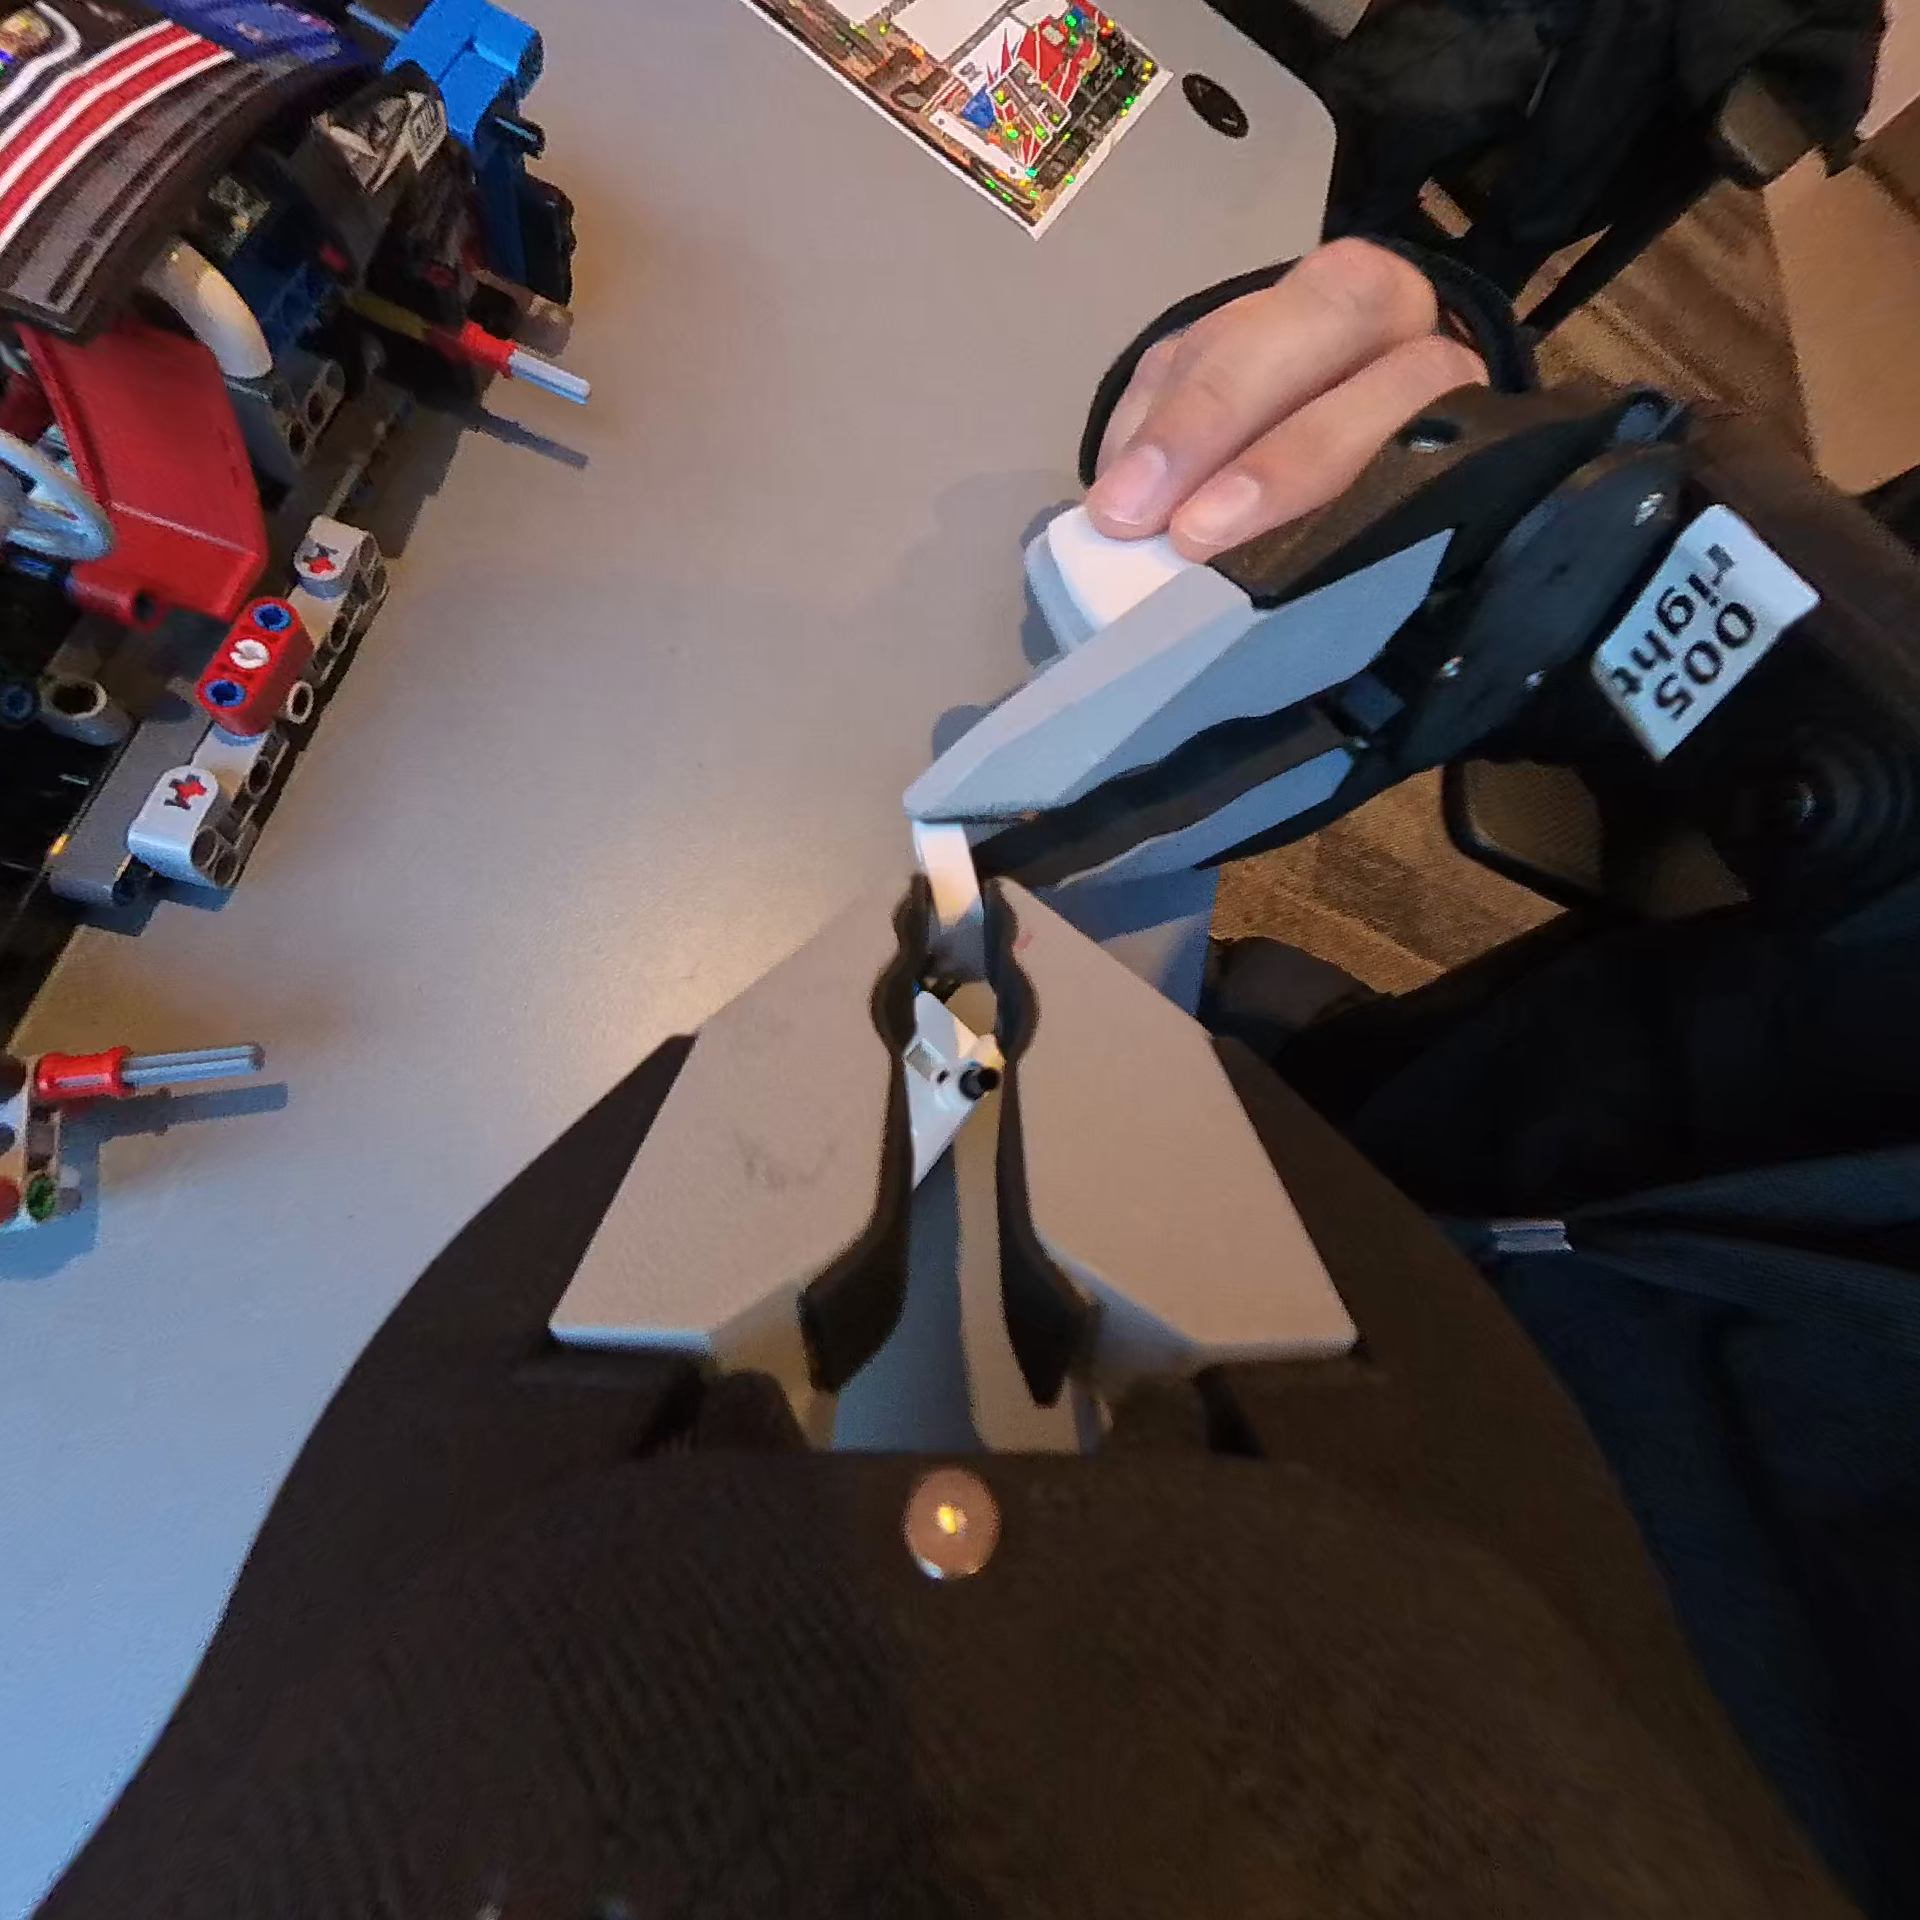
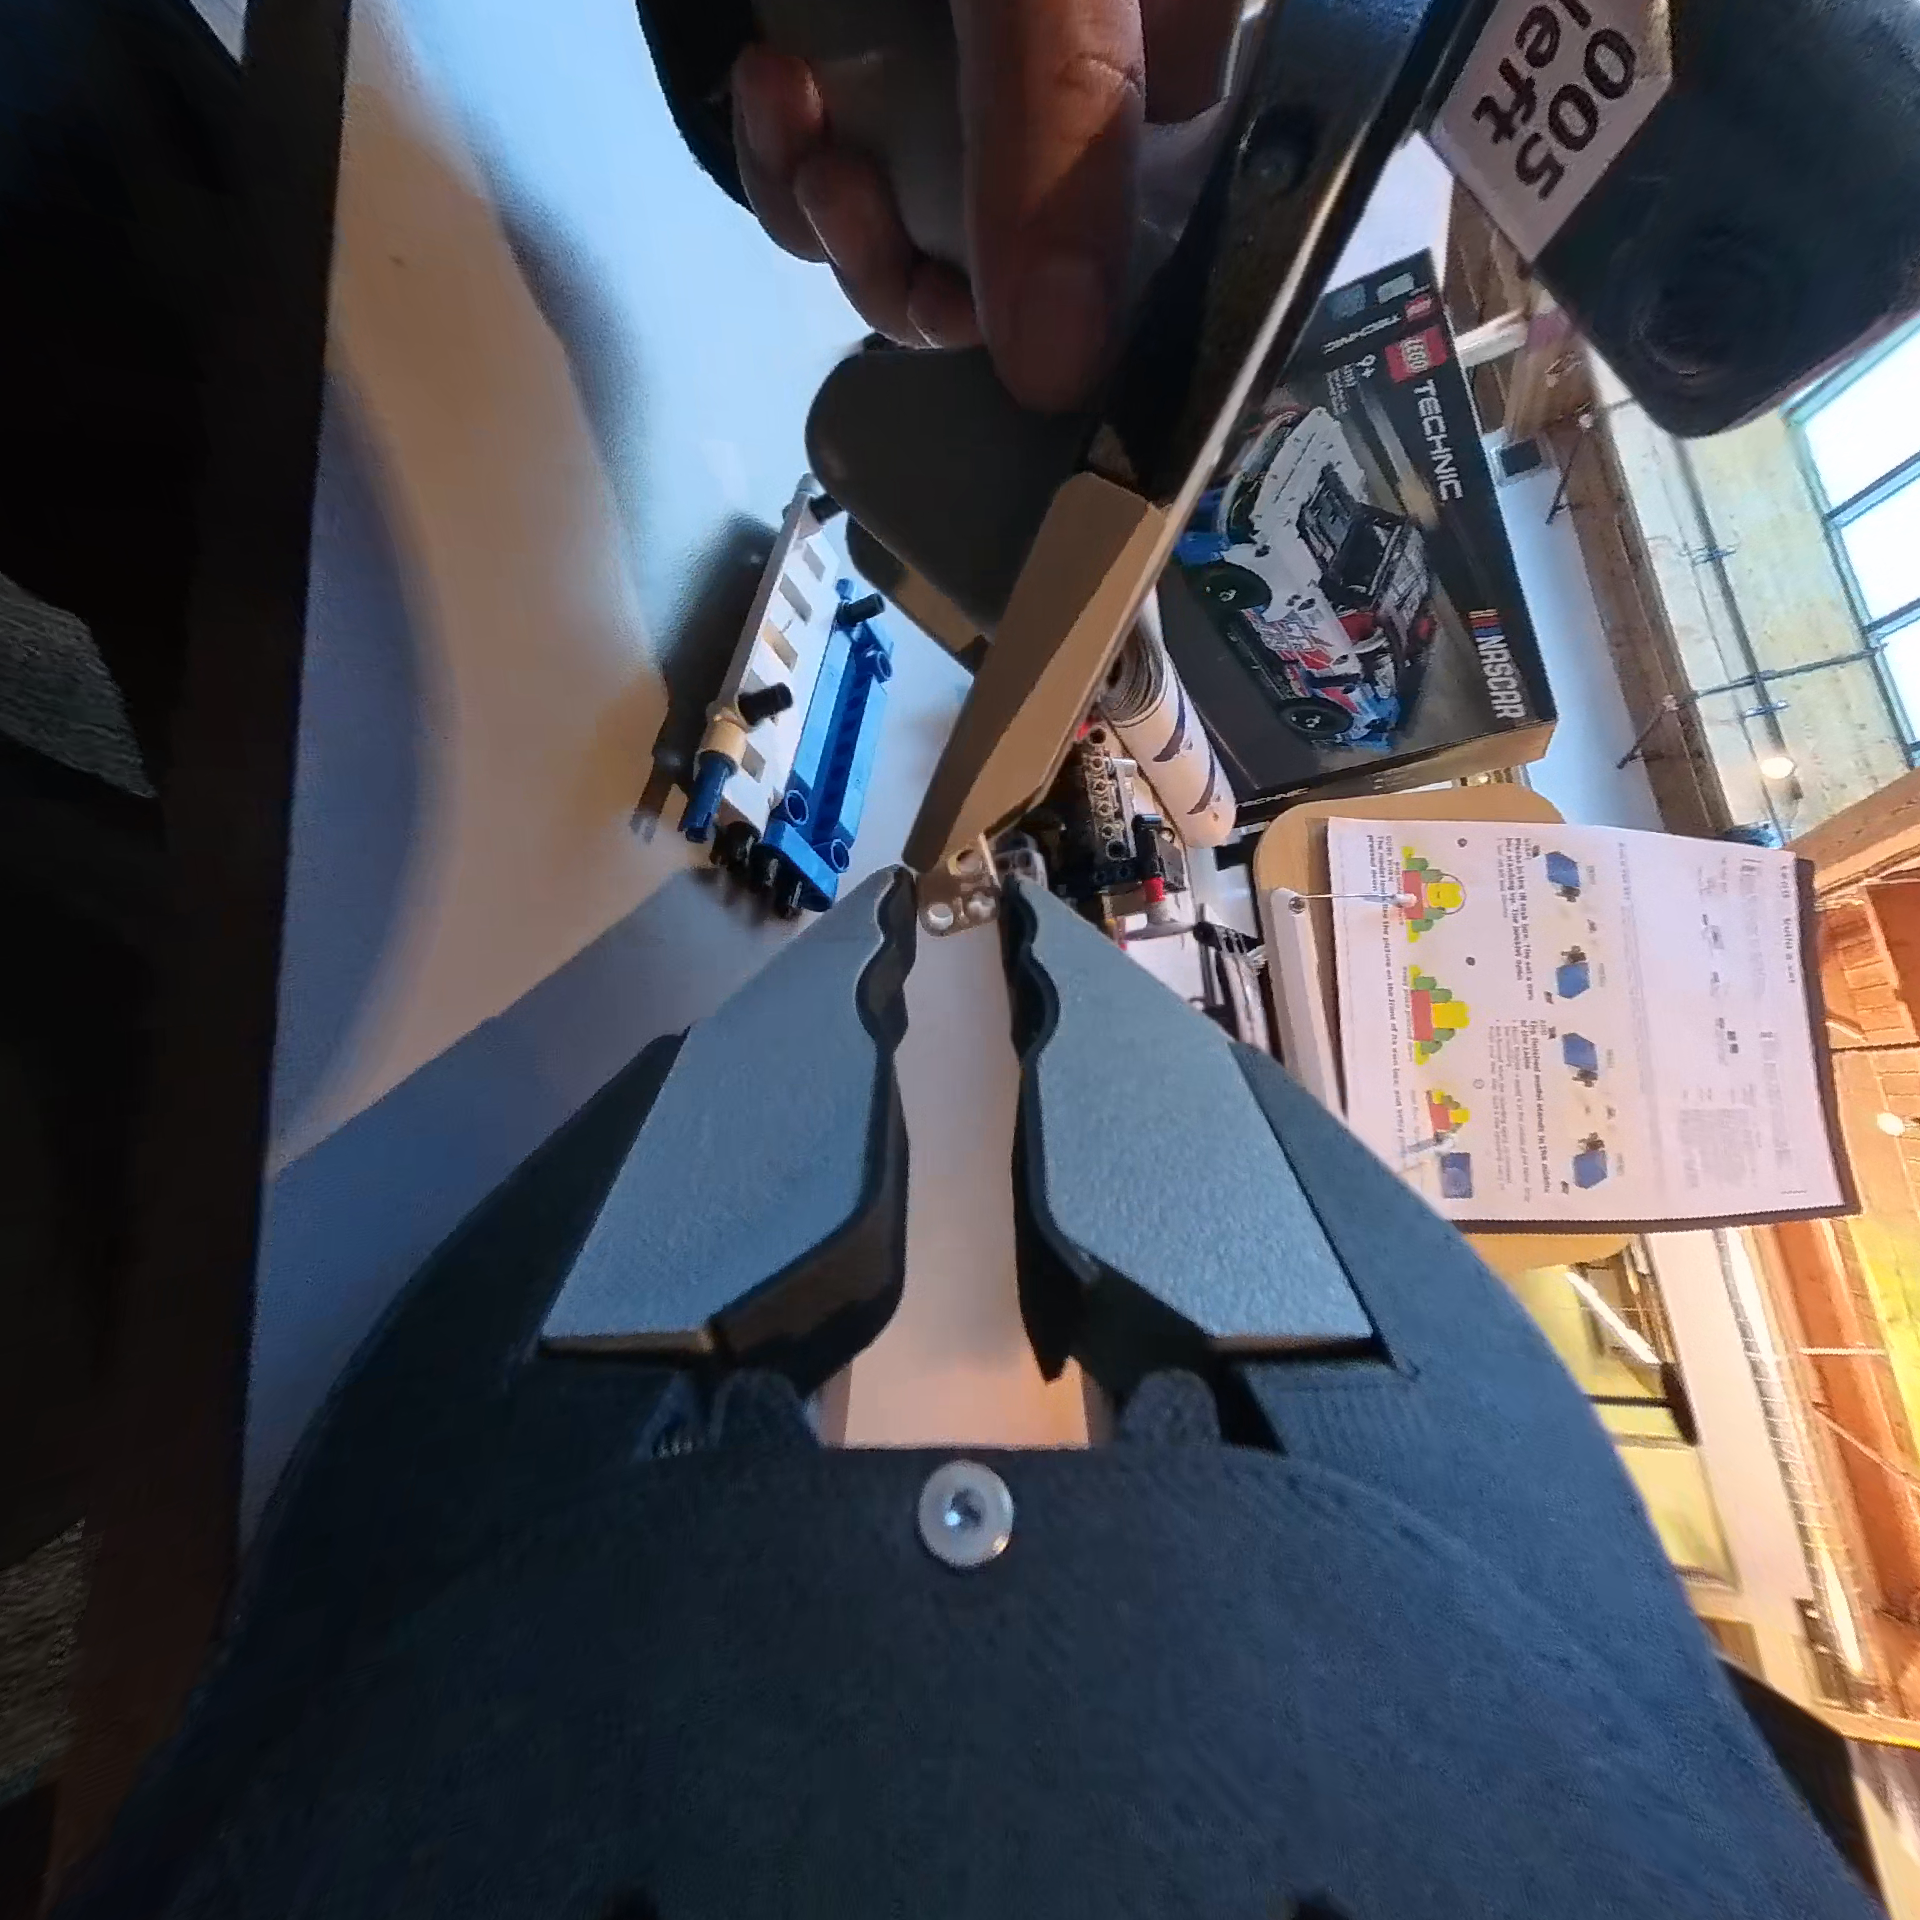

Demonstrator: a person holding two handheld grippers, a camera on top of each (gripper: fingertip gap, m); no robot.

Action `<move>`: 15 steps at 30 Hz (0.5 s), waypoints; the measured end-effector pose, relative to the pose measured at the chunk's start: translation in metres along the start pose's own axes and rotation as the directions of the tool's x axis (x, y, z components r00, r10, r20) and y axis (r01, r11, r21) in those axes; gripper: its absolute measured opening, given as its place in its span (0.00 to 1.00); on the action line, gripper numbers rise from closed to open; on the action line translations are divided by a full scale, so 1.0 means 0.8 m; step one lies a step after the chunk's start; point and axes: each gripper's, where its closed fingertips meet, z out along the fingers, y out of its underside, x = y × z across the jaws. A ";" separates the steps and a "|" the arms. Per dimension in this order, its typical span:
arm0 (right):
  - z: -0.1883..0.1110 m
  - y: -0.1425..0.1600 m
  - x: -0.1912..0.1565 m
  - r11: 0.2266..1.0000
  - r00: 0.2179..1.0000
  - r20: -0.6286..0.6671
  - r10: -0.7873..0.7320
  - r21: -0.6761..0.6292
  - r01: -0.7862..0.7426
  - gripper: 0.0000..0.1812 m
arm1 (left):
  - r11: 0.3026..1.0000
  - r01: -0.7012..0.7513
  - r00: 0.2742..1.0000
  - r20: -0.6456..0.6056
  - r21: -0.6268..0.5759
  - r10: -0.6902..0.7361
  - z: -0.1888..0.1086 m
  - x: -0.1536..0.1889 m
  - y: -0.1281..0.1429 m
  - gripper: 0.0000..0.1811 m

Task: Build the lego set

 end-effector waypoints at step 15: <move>0.000 -0.001 0.021 0.985 0.985 -0.024 0.171 0.026 -0.171 0.10 | 0.967 0.177 0.979 -0.132 0.185 -0.154 -0.025 -0.019 -0.025 0.03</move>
